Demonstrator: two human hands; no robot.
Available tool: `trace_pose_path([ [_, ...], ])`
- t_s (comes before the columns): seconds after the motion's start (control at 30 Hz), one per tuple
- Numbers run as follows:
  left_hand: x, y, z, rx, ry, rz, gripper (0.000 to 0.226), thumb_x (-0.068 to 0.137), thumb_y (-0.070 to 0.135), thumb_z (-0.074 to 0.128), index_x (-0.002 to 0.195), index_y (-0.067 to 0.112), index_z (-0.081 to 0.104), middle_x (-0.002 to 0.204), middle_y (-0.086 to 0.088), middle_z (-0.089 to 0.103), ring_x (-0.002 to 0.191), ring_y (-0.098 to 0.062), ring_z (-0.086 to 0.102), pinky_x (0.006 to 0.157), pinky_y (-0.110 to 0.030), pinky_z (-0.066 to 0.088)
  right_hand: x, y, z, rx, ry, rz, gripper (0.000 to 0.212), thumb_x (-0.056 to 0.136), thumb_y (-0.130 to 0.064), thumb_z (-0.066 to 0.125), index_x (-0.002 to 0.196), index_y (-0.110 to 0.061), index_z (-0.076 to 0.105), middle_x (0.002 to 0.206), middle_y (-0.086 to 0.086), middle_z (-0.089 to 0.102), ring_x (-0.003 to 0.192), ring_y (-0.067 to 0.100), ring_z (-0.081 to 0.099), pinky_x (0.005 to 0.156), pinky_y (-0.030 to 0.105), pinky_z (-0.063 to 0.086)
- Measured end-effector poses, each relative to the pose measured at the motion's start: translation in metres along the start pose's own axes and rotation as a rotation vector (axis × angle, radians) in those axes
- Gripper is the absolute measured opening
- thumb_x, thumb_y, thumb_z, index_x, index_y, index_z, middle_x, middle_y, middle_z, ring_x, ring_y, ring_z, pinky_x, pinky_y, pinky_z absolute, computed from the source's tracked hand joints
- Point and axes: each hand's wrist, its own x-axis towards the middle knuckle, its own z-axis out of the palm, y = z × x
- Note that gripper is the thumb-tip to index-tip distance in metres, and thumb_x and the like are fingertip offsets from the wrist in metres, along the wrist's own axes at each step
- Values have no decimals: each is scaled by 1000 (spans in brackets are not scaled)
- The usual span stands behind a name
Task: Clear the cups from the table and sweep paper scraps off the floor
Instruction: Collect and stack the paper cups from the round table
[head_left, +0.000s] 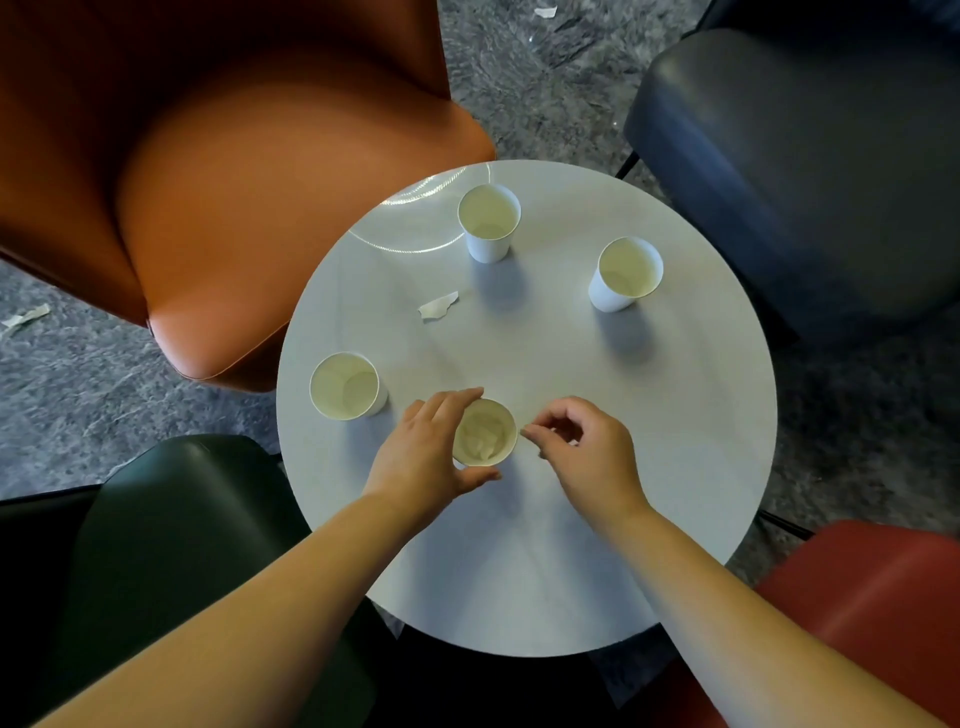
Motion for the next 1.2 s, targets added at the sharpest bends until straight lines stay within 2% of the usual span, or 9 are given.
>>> trace_pose_path([
  [0.17,-1,-1,-1,-5,7,-3,91,70,52,81,146,30,37,142,8,47,128,-16,41,101,-28,38,5,-30,17,-10,-98,-53,7,85,-17,69,83,-24,69,80,-14,66,74,2,60,62,8,46],
  [0.37,-3,-13,-8,-30,66,-49,92,68,54,82,145,30,39,140,9,49,127,-18,44,102,-30,38,32,-31,16,11,-8,-11,13,86,-16,68,98,-19,70,90,-7,68,81,8,64,71,25,55],
  [0.5,-1,-21,-12,-59,130,-96,91,69,52,82,145,29,39,140,10,49,129,-17,43,98,-28,39,70,-33,33,-191,-11,-121,27,87,-20,67,114,-23,65,103,-6,57,82,2,57,72,3,43],
  [0.6,3,-26,-11,-87,176,-128,89,70,52,81,145,30,38,140,13,47,128,-12,43,89,-20,36,107,-37,54,-357,-76,-206,38,90,-21,63,127,-23,59,109,-1,47,94,14,54,87,19,43],
  [0.7,6,-29,-10,-95,199,-122,89,70,53,80,145,29,39,139,12,47,125,-12,47,87,-22,39,143,-40,79,-494,-135,-250,41,92,-21,59,132,-25,54,119,7,44,108,24,50,94,27,39],
  [0.8,9,-29,-10,-85,208,-122,89,71,56,78,146,31,37,140,14,46,122,-11,49,83,-22,40,163,-37,95,-588,-128,-258,33,90,-24,61,122,-23,59,120,8,43,111,27,47,87,29,39],
  [1.0,10,-28,-12,-95,200,-124,89,71,55,78,146,30,37,141,11,47,122,-14,51,88,-27,45,169,-30,95,-609,-106,-235,12,84,-22,67,91,-15,61,102,8,53,92,25,53,72,27,39],
  [1.1,10,-27,-12,-105,188,-138,89,71,54,79,146,31,37,141,12,46,122,-13,51,87,-27,45,155,-32,79,-384,-78,-161,10,87,-20,66,82,-16,59,81,-2,59,78,19,55,62,21,34],
  [1.2,10,-26,-13,-103,178,-147,90,70,54,80,146,32,36,140,13,46,120,-12,51,84,-24,43,122,-45,58,-154,-4,-184,12,85,-22,70,76,-27,63,72,-16,62,69,3,56,61,5,38],
])
